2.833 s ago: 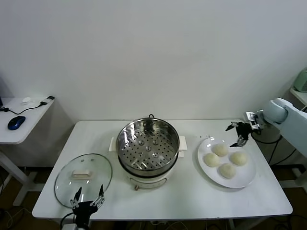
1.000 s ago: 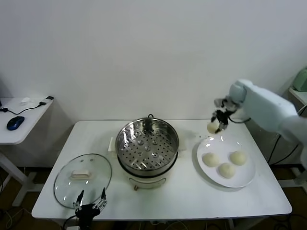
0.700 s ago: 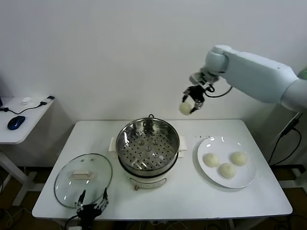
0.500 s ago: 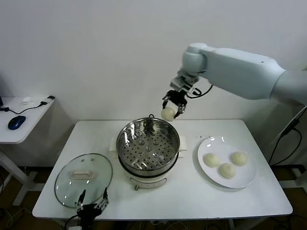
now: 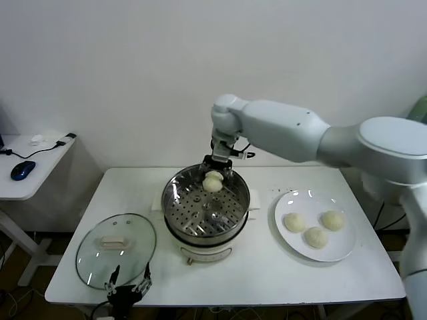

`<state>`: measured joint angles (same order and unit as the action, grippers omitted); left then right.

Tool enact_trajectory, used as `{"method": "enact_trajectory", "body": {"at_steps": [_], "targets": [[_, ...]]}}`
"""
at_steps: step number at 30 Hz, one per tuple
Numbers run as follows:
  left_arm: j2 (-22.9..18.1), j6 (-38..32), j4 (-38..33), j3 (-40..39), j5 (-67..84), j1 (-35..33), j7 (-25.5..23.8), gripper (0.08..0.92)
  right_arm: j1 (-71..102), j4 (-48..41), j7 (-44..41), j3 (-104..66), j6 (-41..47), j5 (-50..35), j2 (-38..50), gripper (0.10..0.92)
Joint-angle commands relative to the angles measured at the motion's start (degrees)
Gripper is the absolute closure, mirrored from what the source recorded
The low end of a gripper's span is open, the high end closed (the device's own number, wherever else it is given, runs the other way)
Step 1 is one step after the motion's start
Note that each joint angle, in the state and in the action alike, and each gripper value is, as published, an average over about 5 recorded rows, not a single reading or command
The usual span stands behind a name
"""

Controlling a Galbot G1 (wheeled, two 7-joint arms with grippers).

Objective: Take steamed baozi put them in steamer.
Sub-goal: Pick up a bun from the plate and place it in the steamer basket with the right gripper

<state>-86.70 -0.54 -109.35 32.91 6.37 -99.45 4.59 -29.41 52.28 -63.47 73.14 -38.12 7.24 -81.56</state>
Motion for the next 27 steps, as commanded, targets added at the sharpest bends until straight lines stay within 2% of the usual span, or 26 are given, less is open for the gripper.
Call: {"method": "enact_trajectory", "body": {"at_steps": [1, 7, 15, 23, 27], "targets": [[-0.1, 0.0, 0.1, 0.0, 0.0, 0.0, 0.1, 0.177, 7.6, -11.2, 1.8, -6.3, -6.7, 12.2, -5.8, 0.38], [-0.1, 0.0, 0.5, 0.0, 0.1, 0.2, 0.2, 0.177, 8.3, -14.7, 2.0, -7.4, -7.7, 12.6, -7.3, 0.376], [-0.1, 0.1, 1.3, 0.4, 0.3, 0.8, 1.5, 0.177, 6.8, -13.1, 3.2, -6.5, -8.2, 7.2, -7.1, 0.218], [-0.3, 0.1, 0.6, 0.2, 0.3, 0.3, 1.7, 0.177, -8.1, -1.5, -3.9, 2.3, -4.1, -16.1, 2.6, 0.203], [-0.5, 0.2, 0.2, 0.2, 0.3, 0.3, 1.6, 0.177, -18.4, 3.8, -4.0, 12.2, 5.2, -34.3, 12.1, 0.202]]}}
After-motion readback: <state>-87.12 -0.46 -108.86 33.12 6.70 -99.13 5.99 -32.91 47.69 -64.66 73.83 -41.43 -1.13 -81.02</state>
